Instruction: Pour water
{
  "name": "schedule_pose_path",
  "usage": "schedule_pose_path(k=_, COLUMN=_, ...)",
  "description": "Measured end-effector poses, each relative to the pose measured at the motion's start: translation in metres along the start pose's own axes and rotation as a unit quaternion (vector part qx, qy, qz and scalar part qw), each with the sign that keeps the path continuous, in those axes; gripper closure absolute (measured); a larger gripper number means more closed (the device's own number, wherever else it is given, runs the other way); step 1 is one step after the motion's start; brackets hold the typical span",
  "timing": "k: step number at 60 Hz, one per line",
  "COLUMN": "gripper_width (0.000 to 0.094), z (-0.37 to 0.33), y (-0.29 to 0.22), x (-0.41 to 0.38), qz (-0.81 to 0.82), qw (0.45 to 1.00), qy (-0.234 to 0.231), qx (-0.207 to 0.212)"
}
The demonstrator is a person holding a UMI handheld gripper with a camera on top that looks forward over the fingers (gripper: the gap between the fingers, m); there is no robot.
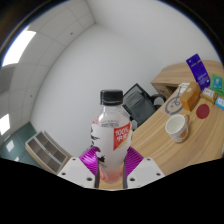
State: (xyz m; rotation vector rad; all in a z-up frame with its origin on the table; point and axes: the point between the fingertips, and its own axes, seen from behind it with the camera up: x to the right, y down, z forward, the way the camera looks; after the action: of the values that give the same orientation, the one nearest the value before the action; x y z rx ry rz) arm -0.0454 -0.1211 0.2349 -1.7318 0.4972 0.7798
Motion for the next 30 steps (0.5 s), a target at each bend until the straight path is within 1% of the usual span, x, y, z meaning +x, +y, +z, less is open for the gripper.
schedule_pose_path(k=6, gripper_width=0.0627, z=0.034, y=-0.028, x=-0.007, qz=0.159, qw=0.986, qy=-0.051, qx=0.009)
schedule_pose_path(k=7, gripper_width=0.0627, z=0.035, y=-0.030, x=-0.015, qz=0.188, qw=0.980, qy=-0.056, qx=0.011)
schedule_pose_path(k=13, gripper_width=0.0629, z=0.066, y=-0.053, x=0.008, qz=0.346, qw=0.934, qy=-0.093, qx=0.018)
schedule_pose_path(k=19, gripper_width=0.0626, z=0.083, y=-0.066, x=0.032, qz=0.455, qw=0.883, qy=-0.111, qx=0.024)
schedule_pose_path(k=30, gripper_width=0.0628, z=0.115, y=-0.059, x=0.069, qz=0.584, qw=0.802, qy=-0.121, qx=0.020)
